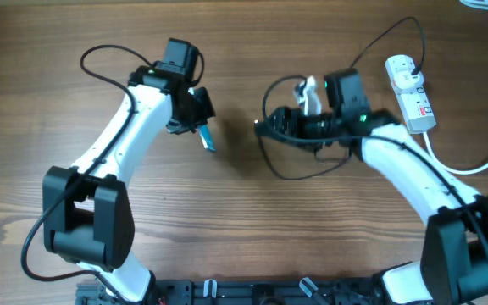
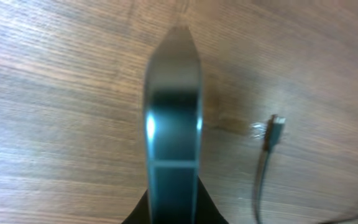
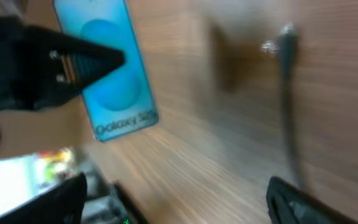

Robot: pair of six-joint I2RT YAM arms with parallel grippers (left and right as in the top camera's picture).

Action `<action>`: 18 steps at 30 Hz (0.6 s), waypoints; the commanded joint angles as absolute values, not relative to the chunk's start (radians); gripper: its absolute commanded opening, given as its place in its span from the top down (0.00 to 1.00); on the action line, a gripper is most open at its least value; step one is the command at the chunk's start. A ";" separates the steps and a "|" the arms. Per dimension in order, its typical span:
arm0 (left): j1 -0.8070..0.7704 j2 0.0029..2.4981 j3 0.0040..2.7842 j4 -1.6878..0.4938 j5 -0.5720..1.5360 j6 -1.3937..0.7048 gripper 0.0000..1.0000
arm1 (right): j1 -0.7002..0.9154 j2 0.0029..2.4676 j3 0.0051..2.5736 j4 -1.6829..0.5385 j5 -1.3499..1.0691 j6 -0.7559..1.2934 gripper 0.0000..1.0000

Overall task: Plug charger to phone and switch on socket
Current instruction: 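Move the right gripper to the black cable's USB-C plug and grasp it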

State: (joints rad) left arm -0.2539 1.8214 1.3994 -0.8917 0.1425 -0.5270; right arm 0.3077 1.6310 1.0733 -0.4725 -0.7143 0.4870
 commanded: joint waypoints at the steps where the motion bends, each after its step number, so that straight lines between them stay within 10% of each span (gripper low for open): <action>1: -0.192 1.829 1.406 -0.851 0.363 -0.532 0.96 | 0.305 1.613 1.292 -0.702 -0.396 0.263 0.04; 11: 0.004 1.848 1.406 -0.797 0.752 -0.469 0.96 | 0.369 1.662 1.340 -0.707 -0.279 0.250 0.00; 18: 0.018 1.861 1.406 -0.895 0.789 -0.342 0.96 | 0.428 1.747 1.333 -0.707 -0.230 0.262 0.88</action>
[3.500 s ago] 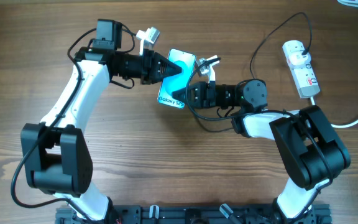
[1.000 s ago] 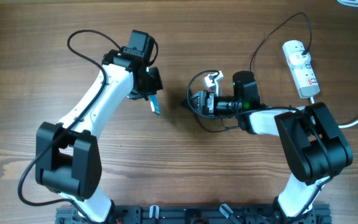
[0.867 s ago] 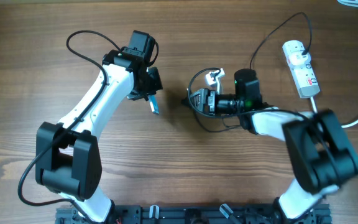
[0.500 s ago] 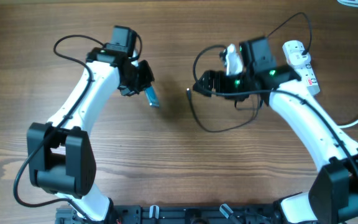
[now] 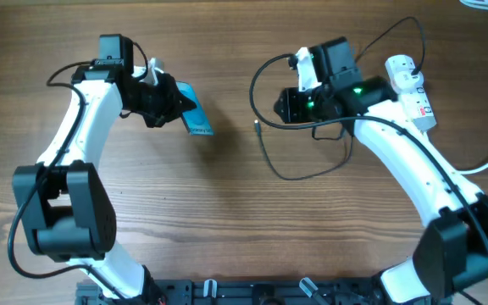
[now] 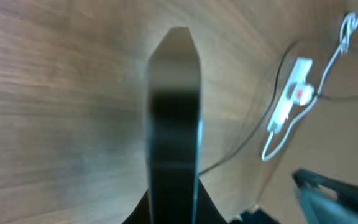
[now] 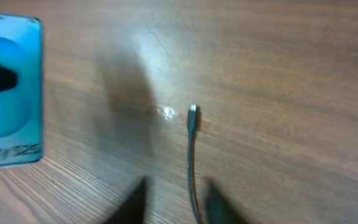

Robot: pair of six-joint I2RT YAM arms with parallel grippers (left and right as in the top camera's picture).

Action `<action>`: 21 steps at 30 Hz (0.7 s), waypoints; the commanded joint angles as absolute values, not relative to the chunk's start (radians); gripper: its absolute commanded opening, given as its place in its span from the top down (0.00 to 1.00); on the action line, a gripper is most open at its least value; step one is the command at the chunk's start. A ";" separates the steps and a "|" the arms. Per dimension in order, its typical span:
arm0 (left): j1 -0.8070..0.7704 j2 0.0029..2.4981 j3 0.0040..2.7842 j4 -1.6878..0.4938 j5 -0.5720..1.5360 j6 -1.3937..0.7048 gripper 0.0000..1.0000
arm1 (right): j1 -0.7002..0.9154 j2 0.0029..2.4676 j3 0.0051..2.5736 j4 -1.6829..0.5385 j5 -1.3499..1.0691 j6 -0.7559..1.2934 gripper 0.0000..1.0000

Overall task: Plug charger to phone and switch on socket
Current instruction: 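Move the right gripper to the black cable's USB-C plug and grasp it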

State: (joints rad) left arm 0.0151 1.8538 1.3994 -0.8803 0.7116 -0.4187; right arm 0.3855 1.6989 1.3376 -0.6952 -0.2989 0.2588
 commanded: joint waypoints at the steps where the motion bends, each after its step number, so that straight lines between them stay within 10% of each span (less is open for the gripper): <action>1: 0.018 1.861 1.406 -0.891 0.793 -0.343 0.96 | 0.455 1.775 1.333 -0.719 -0.202 0.262 0.96; 21: 0.018 1.861 1.406 -0.857 0.785 -0.343 0.96 | 0.597 1.995 1.348 -0.835 -0.057 0.144 0.64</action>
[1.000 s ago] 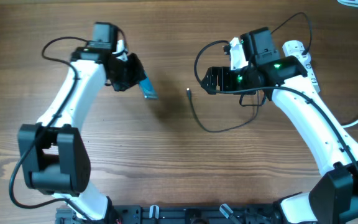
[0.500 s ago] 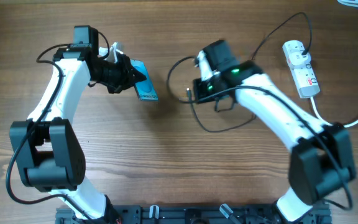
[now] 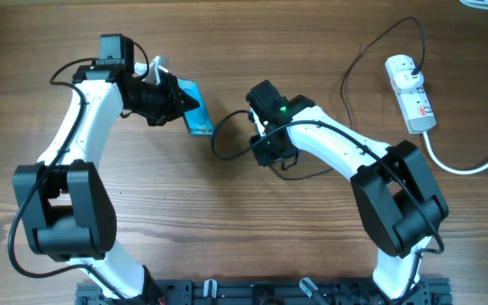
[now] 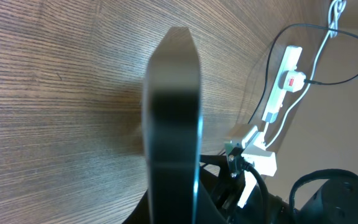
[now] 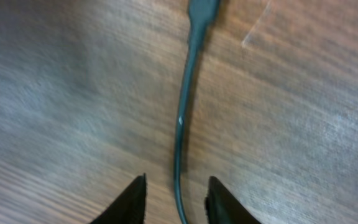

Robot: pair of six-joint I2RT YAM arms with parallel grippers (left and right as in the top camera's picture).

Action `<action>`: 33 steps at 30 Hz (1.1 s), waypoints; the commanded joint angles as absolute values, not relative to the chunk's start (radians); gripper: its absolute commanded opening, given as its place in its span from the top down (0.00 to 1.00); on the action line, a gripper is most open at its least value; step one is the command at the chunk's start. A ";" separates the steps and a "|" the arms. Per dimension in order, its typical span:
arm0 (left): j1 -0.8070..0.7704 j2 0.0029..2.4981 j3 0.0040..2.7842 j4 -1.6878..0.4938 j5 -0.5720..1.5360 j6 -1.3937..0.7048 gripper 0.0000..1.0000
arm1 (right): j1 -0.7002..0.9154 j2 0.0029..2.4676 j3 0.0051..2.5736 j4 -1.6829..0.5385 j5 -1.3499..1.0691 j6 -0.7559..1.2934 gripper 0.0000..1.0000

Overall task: Plug charger to phone and switch on socket
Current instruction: 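Move the right gripper to the black cable's USB-C plug and grasp it, then lift the cable plug with the right gripper toward the phone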

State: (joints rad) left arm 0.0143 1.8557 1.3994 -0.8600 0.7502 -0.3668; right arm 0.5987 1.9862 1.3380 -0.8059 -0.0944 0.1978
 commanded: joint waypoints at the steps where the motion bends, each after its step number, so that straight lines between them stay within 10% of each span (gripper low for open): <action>1: 0.018 1.861 1.406 -0.857 0.784 -0.343 0.96 | 0.597 1.997 1.346 -0.850 -0.046 0.139 0.62; 11: 0.018 1.861 1.406 -0.872 0.765 -0.343 0.96 | 0.594 2.004 1.235 -0.881 0.041 0.151 0.38; 24: 0.018 1.861 1.406 -0.881 0.765 -0.343 0.96 | 0.363 2.004 1.215 -1.099 0.253 0.289 0.31; 33: 0.018 1.861 1.406 -0.880 0.765 -0.344 0.96 | 0.284 2.004 1.215 -0.903 -0.068 0.073 0.25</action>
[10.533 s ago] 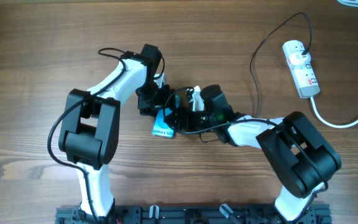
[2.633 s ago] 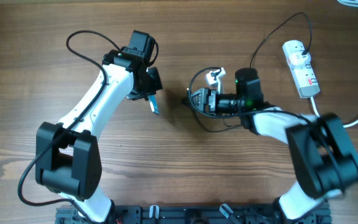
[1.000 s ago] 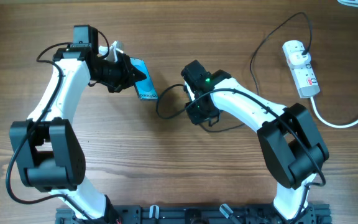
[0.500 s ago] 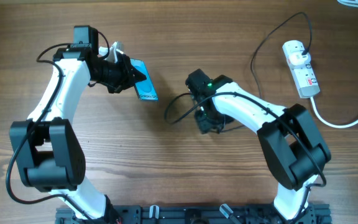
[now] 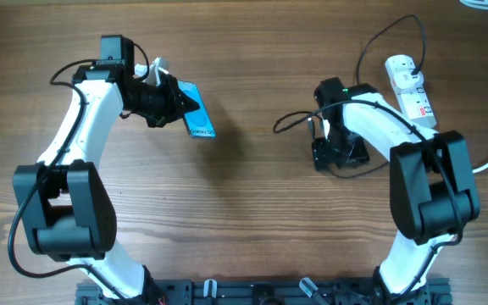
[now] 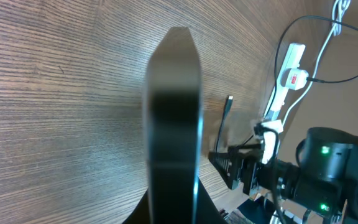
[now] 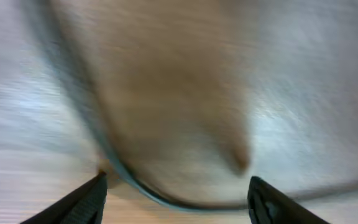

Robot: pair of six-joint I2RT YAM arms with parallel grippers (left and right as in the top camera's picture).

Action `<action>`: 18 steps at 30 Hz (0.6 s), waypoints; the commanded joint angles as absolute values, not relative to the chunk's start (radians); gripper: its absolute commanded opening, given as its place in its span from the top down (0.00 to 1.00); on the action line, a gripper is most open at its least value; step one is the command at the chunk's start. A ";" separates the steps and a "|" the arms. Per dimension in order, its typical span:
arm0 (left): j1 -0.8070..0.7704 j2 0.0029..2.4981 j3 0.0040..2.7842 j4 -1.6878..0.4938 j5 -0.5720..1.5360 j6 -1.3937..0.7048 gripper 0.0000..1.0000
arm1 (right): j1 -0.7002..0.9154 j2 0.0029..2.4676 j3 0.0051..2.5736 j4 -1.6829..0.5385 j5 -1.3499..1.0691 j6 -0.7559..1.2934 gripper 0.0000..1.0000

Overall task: Plug charger to phone and switch on socket
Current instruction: 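Lift the cable plug with the right gripper toward the phone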

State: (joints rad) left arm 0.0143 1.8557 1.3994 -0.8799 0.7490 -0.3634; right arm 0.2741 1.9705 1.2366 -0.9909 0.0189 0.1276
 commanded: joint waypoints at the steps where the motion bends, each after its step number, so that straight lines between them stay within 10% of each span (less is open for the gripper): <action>1: 0.018 1.861 1.406 -0.880 0.765 -0.344 0.96 | 0.284 2.004 1.215 -0.872 -0.068 0.074 0.25; 10: 0.018 1.861 1.406 -0.880 0.765 -0.344 0.96 | 0.284 2.005 1.215 -0.593 0.032 0.134 0.35; 18: 0.018 1.861 1.406 -0.880 0.765 -0.344 0.96 | 0.284 2.005 1.201 -0.576 0.029 0.131 0.75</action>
